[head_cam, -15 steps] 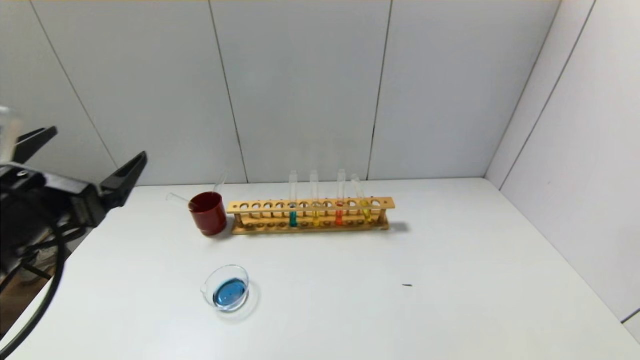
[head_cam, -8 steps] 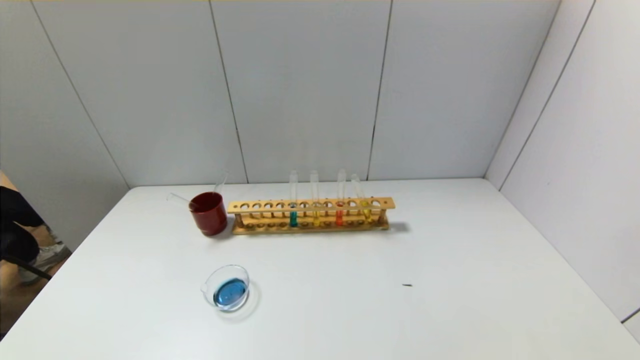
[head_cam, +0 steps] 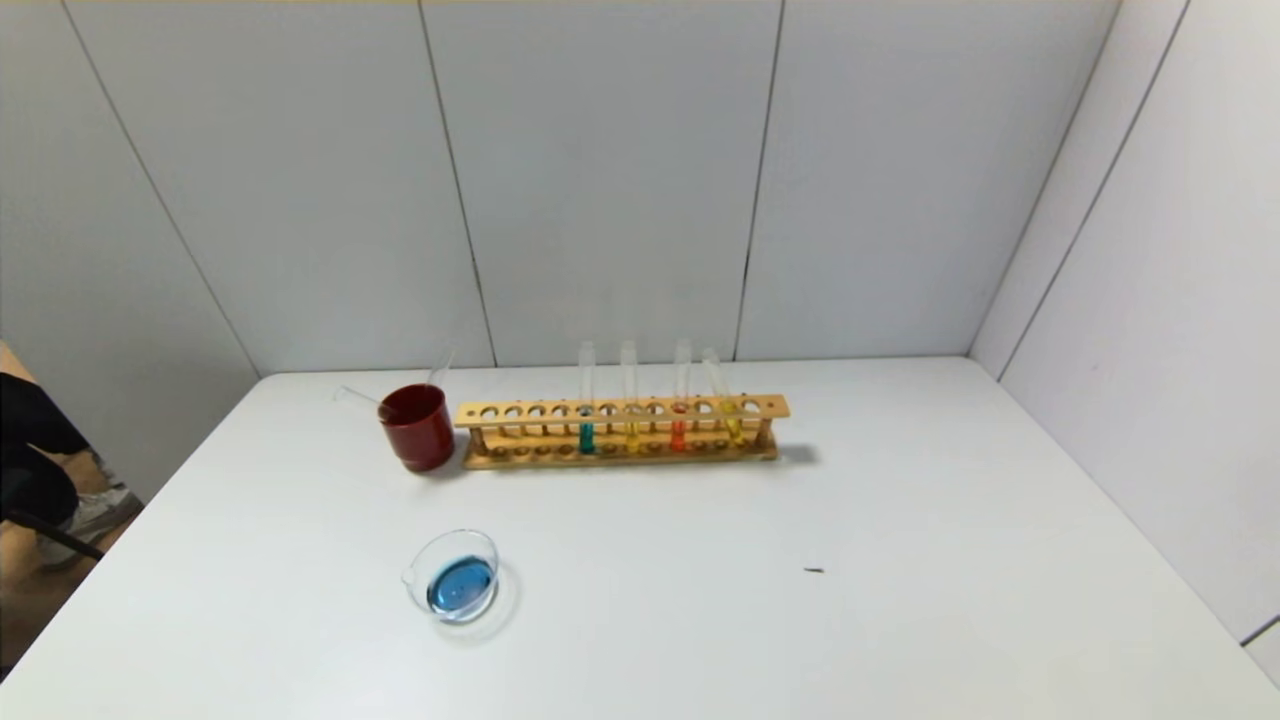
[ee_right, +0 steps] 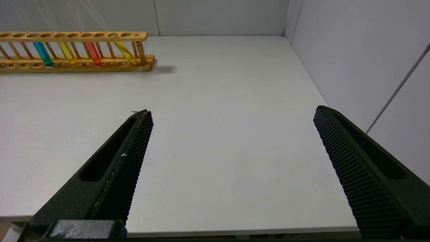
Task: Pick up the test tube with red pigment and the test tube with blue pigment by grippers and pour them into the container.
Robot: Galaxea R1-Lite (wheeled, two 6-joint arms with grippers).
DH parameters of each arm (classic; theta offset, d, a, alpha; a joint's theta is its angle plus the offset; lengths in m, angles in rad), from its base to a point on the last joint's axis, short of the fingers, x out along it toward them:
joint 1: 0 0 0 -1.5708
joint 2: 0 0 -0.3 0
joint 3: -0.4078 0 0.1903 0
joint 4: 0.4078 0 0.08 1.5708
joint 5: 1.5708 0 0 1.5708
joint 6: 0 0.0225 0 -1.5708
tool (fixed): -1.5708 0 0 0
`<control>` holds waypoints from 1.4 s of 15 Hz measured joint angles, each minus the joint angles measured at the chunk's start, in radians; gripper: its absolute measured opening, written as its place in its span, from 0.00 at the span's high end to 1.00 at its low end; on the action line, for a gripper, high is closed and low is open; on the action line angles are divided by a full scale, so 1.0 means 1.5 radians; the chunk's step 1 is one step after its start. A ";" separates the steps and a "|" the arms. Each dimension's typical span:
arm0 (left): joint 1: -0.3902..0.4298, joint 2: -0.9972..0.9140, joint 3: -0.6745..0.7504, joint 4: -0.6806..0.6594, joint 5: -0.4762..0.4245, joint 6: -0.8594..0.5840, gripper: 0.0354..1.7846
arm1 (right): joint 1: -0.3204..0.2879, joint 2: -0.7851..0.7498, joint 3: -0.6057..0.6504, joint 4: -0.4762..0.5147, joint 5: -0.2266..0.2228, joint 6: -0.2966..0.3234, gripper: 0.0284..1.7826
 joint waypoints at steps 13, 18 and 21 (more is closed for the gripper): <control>-0.029 -0.063 -0.213 0.201 -0.064 0.002 0.03 | 0.000 0.000 0.000 0.000 0.000 0.000 0.02; -0.042 -0.160 -0.059 0.192 -0.068 0.007 0.03 | 0.000 0.000 0.000 0.000 0.000 0.000 0.02; -0.043 -0.175 -0.005 0.226 -0.070 -0.003 0.03 | 0.000 0.000 0.000 0.000 0.000 0.000 0.02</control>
